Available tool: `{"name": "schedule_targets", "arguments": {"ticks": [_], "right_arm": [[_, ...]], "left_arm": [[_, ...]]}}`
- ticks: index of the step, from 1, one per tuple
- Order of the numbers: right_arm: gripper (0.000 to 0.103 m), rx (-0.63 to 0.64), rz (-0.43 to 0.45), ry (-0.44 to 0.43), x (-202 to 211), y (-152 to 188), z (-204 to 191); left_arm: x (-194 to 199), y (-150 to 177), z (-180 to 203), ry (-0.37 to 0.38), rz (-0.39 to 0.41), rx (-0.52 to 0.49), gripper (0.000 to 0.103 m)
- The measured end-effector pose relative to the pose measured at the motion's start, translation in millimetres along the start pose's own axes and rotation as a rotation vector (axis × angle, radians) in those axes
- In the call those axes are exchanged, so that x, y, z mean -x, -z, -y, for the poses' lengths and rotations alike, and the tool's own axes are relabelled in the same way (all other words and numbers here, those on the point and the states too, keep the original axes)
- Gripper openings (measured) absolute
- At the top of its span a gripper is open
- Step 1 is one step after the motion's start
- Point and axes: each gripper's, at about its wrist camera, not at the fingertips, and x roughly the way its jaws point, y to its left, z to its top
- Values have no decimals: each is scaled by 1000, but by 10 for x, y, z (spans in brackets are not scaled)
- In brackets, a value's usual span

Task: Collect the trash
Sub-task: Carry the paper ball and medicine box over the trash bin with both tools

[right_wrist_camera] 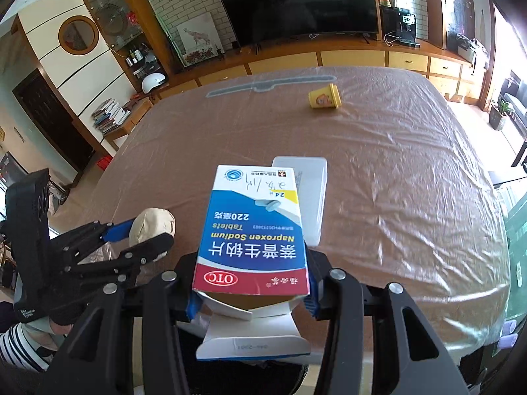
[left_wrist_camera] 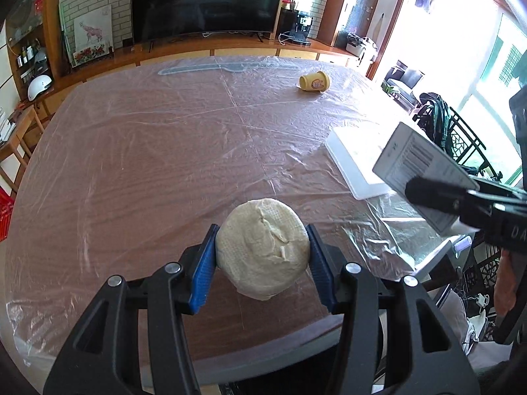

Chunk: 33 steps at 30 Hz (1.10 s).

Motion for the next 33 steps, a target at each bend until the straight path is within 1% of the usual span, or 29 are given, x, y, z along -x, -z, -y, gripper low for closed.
{"name": "schedule_targets", "arguments": {"ticks": [5,14,28,33], "right_arm": [[45,0,6,-16,76,105,-48],[45,36,3,-30,220,231,-96],[45,81,-45,-70,375,646,-152],[45,97,-73,-78,395,796,-181]], "left_arm": [[85,95,15,6,7,10,52],[233,226,90,11,18,-4,52],[413,548,310,20,-6,-52,52],[450,678,358,26,-26,-70,52]]}}
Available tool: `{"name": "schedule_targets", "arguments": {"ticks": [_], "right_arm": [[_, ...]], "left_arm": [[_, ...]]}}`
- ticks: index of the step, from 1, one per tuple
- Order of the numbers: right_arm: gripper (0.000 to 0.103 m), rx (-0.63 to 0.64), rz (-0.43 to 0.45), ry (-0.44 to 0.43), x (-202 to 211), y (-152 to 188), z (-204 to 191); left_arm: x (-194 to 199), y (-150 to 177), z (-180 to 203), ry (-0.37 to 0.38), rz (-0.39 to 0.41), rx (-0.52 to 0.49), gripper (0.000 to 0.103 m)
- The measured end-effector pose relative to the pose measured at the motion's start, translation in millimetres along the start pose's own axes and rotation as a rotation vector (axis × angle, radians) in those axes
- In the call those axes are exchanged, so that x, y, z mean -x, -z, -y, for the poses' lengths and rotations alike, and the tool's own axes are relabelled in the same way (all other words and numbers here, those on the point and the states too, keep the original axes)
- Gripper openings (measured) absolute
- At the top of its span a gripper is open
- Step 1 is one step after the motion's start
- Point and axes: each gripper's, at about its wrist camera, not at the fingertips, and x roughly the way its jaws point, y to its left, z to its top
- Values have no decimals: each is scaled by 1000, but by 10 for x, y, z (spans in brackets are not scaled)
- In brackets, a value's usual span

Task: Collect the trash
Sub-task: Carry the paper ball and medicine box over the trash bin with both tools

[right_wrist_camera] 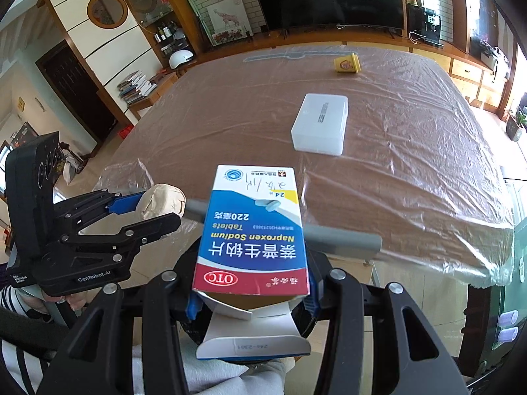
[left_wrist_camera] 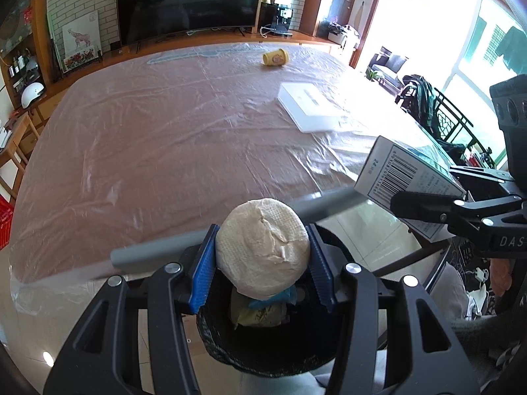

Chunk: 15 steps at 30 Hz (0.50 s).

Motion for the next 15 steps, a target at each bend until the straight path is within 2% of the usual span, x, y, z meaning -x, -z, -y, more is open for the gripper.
{"name": "schedule_targets", "arguments": {"ticks": [15], "right_arm": [[45,20,-76,1,-103,268,-90]], "left_arm": [[-58,307,68,-2,-59,-16,52]]}}
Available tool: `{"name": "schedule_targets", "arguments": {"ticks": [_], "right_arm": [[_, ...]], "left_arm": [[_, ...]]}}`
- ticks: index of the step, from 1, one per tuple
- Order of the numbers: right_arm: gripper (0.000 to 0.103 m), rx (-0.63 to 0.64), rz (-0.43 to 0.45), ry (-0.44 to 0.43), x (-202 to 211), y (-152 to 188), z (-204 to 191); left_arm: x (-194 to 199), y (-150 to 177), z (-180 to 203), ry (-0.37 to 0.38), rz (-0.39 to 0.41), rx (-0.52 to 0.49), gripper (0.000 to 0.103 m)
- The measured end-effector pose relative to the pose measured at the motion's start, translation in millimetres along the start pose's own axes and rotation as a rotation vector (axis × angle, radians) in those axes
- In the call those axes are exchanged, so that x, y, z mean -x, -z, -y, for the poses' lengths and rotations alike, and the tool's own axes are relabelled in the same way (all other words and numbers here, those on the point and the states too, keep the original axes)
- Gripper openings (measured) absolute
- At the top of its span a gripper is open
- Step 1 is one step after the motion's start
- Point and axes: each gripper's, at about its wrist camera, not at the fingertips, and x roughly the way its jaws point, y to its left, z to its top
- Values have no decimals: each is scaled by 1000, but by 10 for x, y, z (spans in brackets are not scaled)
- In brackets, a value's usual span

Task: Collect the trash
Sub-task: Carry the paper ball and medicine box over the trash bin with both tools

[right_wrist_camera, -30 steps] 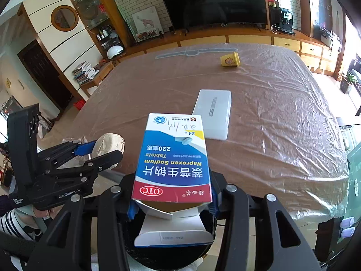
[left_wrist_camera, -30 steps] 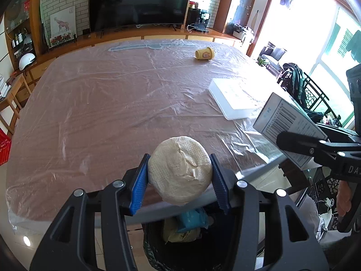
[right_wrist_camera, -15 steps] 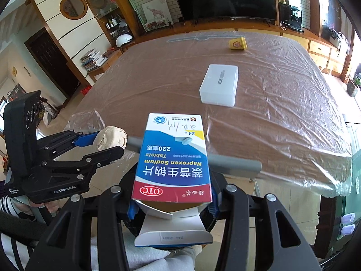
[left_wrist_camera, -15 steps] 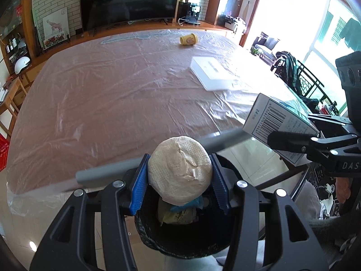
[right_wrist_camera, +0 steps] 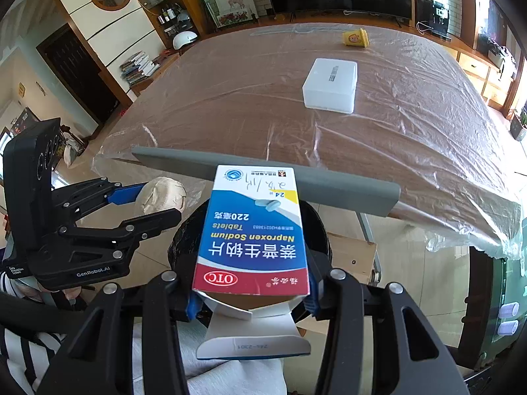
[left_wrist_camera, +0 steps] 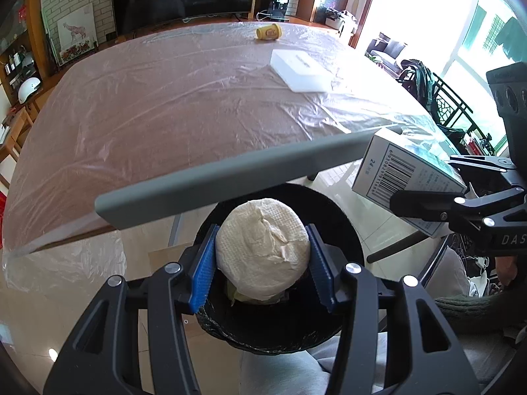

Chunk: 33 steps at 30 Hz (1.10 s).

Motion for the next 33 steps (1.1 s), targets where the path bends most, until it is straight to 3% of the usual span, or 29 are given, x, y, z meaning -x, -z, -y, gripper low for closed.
{"name": "schedule_targets", "arguments": {"ticks": [17,33], "right_arm": [[45,25,-57,49,-343,160,-133],[45,19,-135,86,-637,288,-18]], "left_arm": [[-252,129,17,-32,-46,0,52],[-573,343,-17,-83,-151,-43,52]]}}
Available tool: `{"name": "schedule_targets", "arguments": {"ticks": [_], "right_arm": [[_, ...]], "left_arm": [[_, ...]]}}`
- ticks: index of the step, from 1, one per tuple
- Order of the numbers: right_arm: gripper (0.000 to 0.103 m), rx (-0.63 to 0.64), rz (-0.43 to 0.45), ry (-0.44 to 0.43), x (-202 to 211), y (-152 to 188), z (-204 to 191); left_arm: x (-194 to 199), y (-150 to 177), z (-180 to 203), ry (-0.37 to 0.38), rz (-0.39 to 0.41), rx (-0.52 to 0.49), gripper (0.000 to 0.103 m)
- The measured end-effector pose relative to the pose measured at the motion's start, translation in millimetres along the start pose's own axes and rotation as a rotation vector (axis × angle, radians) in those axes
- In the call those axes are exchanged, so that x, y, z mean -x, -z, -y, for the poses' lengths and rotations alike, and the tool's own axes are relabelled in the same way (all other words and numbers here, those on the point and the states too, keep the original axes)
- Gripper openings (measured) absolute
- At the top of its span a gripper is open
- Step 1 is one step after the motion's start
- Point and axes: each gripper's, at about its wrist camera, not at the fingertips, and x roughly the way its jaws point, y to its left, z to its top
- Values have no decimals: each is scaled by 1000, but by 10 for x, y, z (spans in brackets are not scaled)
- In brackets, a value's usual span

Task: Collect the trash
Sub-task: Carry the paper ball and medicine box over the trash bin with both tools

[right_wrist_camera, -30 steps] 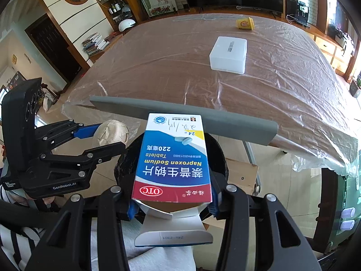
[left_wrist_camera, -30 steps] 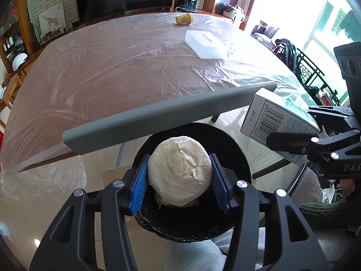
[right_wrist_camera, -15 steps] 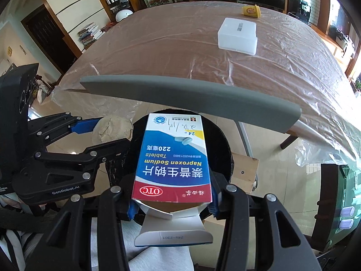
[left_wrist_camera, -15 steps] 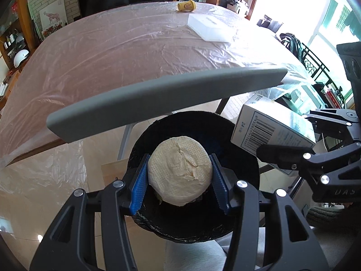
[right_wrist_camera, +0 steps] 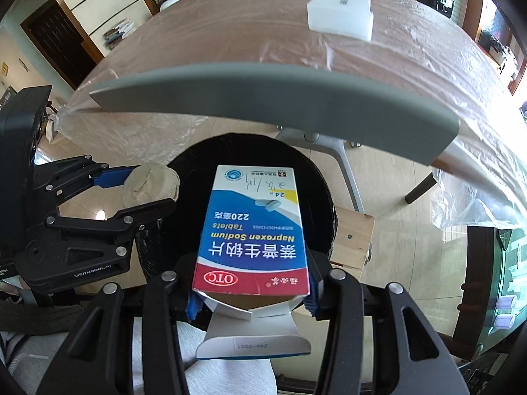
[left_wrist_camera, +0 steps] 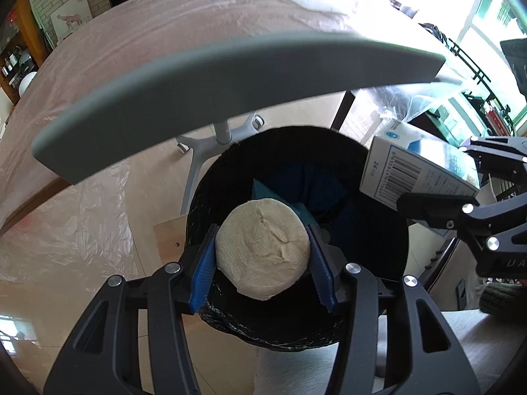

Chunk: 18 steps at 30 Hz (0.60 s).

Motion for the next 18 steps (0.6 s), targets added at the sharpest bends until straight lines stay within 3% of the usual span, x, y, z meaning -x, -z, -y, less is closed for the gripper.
{"name": "schedule_targets", "arguments": {"ticks": [18], "right_arm": [[45,25,-94,40,-336,48,13]], "left_arm": [[-384,63,-16,-36,-112,-39,52]]}}
